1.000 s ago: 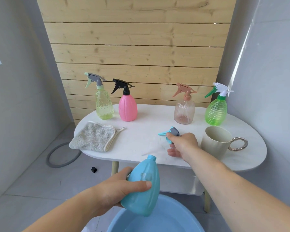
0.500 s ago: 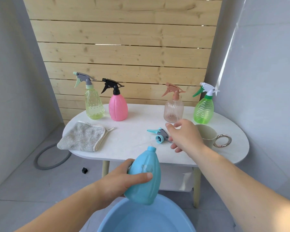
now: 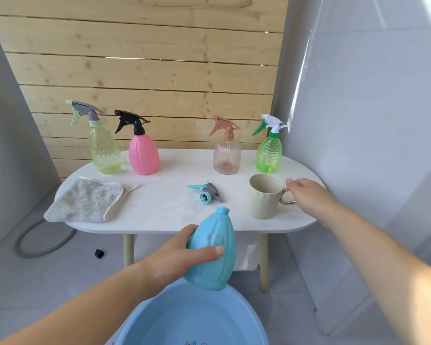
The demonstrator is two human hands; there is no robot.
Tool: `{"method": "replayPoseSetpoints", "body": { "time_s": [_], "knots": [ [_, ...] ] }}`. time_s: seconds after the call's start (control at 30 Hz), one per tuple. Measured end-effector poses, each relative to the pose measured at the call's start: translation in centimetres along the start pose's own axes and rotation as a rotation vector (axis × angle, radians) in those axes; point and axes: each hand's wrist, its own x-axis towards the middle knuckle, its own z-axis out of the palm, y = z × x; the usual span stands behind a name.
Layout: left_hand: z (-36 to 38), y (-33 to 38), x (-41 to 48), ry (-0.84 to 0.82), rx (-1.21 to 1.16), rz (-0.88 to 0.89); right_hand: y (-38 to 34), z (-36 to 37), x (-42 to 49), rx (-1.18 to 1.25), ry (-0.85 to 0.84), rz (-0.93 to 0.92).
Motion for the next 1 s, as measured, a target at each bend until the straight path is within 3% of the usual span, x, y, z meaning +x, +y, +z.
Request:
{"method": "replayPoseSetpoints", "body": {
  "time_s": [0.3,0.6,0.8,1.0],
  "knots": [
    [0.3,-0.4,-0.7,-0.014,0.029,0.010,2.7,0.4,-1.4,0.383,-0.144,0.115],
    [-0.8,-2.6,-3.9,-0.007,0.085,0.040,1.2,1.9,-9.2,0.484,-0.418,0.030],
    [-2.9,-6.4,-5.9,0.000,0.183,-0.066,3.0,6.9,-11.5,0.462,-0.567,0.109],
    [-3.7,-11.9,-5.7,0.100,0.164,-0.223,7.3,16.9,-10.7,0.260,-0.606,0.157]
  ]
}}
